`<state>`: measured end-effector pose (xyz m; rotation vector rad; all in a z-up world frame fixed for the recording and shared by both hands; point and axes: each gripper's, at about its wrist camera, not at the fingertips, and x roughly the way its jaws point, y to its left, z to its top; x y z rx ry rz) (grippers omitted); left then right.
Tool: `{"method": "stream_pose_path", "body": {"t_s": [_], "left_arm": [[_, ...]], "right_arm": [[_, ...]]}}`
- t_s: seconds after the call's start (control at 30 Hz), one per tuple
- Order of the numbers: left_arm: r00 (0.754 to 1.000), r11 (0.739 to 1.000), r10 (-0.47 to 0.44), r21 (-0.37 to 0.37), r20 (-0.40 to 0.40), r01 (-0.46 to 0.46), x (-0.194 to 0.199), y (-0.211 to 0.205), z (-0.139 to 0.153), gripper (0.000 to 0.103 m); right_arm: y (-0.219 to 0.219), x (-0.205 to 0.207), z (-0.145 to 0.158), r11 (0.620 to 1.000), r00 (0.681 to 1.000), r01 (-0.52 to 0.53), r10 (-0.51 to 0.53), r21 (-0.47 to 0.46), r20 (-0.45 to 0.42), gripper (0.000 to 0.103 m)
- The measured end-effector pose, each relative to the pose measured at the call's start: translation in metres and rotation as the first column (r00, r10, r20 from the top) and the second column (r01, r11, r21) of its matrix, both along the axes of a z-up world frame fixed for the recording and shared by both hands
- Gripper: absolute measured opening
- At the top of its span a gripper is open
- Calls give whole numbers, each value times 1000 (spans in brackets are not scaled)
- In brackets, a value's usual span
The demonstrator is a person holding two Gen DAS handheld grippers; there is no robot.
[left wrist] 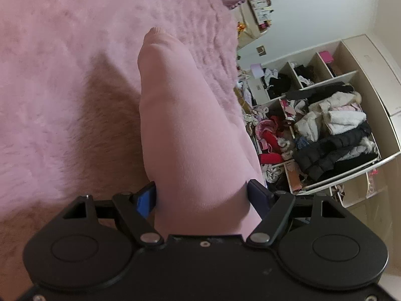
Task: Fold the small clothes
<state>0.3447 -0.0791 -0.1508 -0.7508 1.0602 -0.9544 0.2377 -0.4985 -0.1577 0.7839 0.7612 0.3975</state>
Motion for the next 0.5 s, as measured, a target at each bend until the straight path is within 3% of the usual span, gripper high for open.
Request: {"method": "stream_pose_path", "body": {"t_s": [0.3,0.5], "left_arm": [[993,996,83,-25,89,-81,-43,76,65,78],[986,990,135,21,102,-138,-76,134,73,78]], "right_arm": [[62,-13,57,995,989,-97,97,-3,116,45],[114,-15,47,986,979,-163,159,22,124,45]]}}
